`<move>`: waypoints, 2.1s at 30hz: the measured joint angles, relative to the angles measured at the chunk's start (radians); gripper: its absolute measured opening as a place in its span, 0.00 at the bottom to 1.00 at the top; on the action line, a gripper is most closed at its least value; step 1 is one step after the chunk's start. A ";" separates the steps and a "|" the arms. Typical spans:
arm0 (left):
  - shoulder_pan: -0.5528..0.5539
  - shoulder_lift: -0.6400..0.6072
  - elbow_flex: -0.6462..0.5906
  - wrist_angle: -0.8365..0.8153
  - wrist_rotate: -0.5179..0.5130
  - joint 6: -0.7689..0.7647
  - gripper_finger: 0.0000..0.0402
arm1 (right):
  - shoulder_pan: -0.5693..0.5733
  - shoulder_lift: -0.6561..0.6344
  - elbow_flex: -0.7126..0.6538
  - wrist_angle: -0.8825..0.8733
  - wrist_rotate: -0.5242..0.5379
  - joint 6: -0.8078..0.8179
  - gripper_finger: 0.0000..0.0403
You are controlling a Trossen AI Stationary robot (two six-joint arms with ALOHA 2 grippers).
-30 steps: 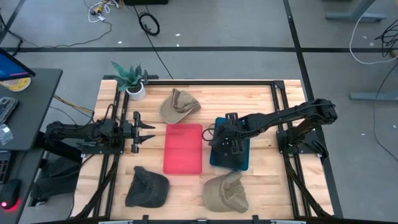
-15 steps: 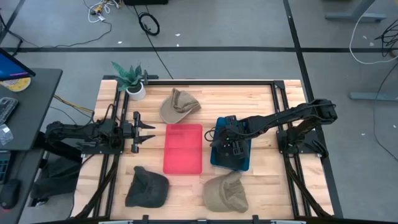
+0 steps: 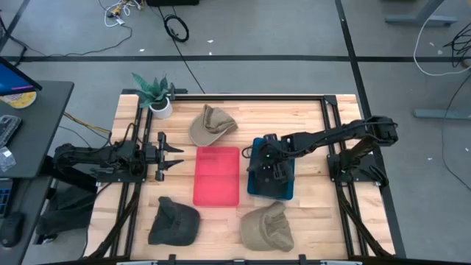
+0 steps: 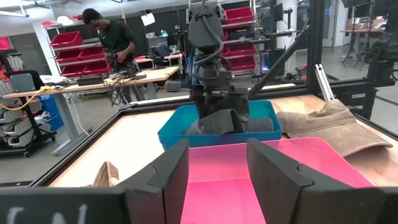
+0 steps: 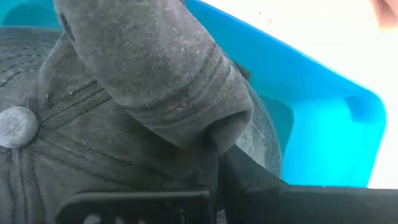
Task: Pick & Place hat
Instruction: Put the top black cap into the blue bin
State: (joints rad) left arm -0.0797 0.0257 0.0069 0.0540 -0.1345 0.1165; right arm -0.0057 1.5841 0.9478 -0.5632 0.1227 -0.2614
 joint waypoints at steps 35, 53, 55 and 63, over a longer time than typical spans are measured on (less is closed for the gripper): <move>0.000 0.000 0.000 0.000 0.000 0.000 0.41 | 0.047 0.004 0.215 -0.232 -0.012 0.127 0.38; 0.000 0.000 0.000 0.000 0.000 0.000 0.41 | 0.083 0.002 0.165 -0.026 -0.088 0.149 0.33; 0.000 0.000 0.000 0.000 0.000 0.000 0.41 | 0.103 0.002 0.152 -0.027 -0.089 0.171 0.33; 0.000 0.000 0.000 0.000 0.000 0.000 0.41 | 0.151 0.002 0.025 0.132 -0.087 0.201 0.33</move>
State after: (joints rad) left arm -0.0798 0.0257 0.0067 0.0541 -0.1341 0.1163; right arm 0.1455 1.5860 0.9724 -0.4309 0.0360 -0.0601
